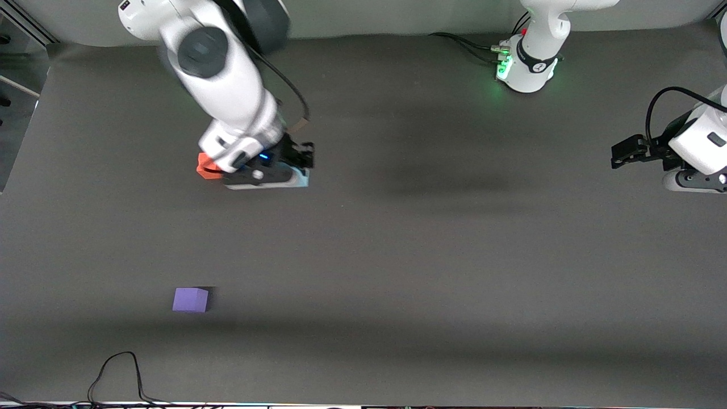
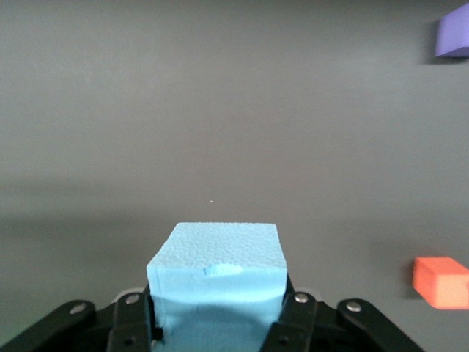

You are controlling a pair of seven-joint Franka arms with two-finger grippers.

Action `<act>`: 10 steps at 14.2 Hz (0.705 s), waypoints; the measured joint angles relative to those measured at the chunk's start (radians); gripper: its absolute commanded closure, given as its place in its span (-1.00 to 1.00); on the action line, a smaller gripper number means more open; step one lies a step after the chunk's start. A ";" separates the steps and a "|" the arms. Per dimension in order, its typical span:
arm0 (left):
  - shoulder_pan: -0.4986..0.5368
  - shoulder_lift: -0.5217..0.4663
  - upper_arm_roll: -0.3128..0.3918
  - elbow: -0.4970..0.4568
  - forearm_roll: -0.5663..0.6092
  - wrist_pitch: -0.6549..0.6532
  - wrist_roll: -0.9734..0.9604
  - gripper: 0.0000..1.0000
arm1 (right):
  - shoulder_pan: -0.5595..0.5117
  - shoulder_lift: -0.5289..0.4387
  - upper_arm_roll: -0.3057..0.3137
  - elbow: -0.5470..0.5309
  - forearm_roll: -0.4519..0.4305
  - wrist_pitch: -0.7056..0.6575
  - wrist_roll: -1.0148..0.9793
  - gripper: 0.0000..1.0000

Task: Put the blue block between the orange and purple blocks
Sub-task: 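Lift the blue cube and carry it past the orange cube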

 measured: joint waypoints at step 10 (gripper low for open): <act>-0.002 0.000 0.000 0.001 -0.001 0.001 -0.004 -1.00 | -0.101 -0.104 -0.350 -0.019 0.003 -0.159 -0.484 0.88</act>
